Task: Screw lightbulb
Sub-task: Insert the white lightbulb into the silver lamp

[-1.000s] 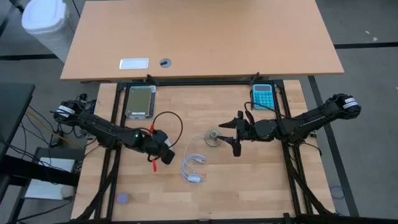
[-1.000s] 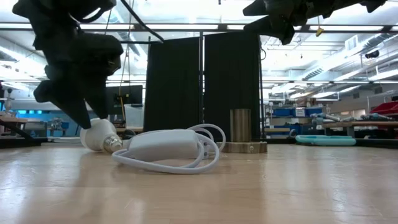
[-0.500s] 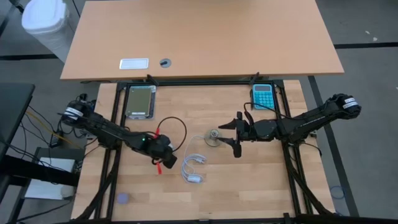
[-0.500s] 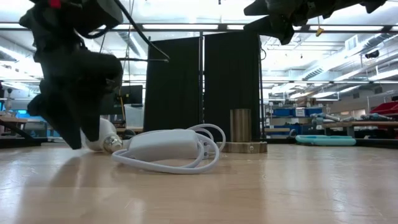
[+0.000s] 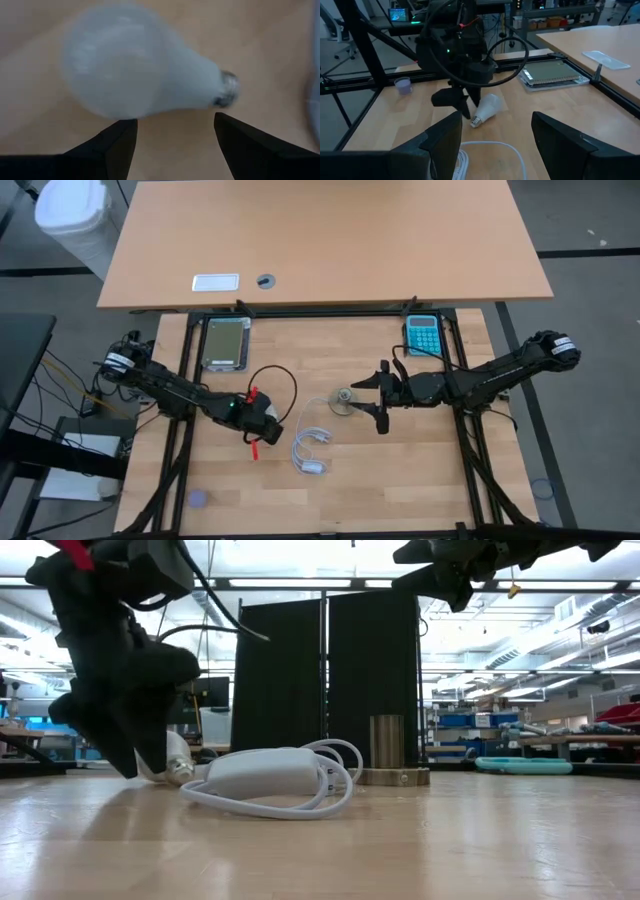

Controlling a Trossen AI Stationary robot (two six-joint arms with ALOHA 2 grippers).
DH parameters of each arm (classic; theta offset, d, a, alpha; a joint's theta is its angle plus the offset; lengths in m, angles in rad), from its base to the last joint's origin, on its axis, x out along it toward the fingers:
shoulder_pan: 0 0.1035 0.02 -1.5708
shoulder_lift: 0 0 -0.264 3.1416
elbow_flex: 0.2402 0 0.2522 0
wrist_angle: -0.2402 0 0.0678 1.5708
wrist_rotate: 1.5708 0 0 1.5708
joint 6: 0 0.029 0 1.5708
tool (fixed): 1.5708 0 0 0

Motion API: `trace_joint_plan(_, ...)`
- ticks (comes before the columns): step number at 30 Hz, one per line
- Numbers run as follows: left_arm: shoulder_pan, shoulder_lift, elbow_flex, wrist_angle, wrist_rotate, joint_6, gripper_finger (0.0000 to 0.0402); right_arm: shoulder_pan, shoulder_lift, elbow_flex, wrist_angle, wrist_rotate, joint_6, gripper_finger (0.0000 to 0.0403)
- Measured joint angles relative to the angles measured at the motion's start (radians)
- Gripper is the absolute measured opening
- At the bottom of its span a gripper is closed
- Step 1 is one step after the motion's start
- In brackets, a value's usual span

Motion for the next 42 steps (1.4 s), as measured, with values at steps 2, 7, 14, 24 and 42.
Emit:
trace_joint_plan(2,0.000,0.000,0.000,-0.009,-0.029,0.010,0.0269,0.000,0.000,0.000,0.000,0.000,0.000,0.0242)
trace_joint_plan(7,0.016,0.000,0.000,-0.001,-0.052,0.085,0.0269,0.000,0.000,0.000,0.001,0.000,0.001,0.0242)
trace_joint_plan(14,0.069,0.000,0.000,-0.027,-0.071,0.215,0.0269,0.000,0.000,0.000,0.006,0.002,0.012,0.0242)
trace_joint_plan(24,0.098,0.000,0.000,-0.022,-0.175,0.277,0.0269,-0.002,0.002,0.000,0.005,0.011,0.022,0.0242)
trace_joint_plan(42,0.060,0.000,0.001,0.160,0.048,0.085,0.0269,-0.009,0.003,0.000,0.006,0.013,0.029,0.0242)
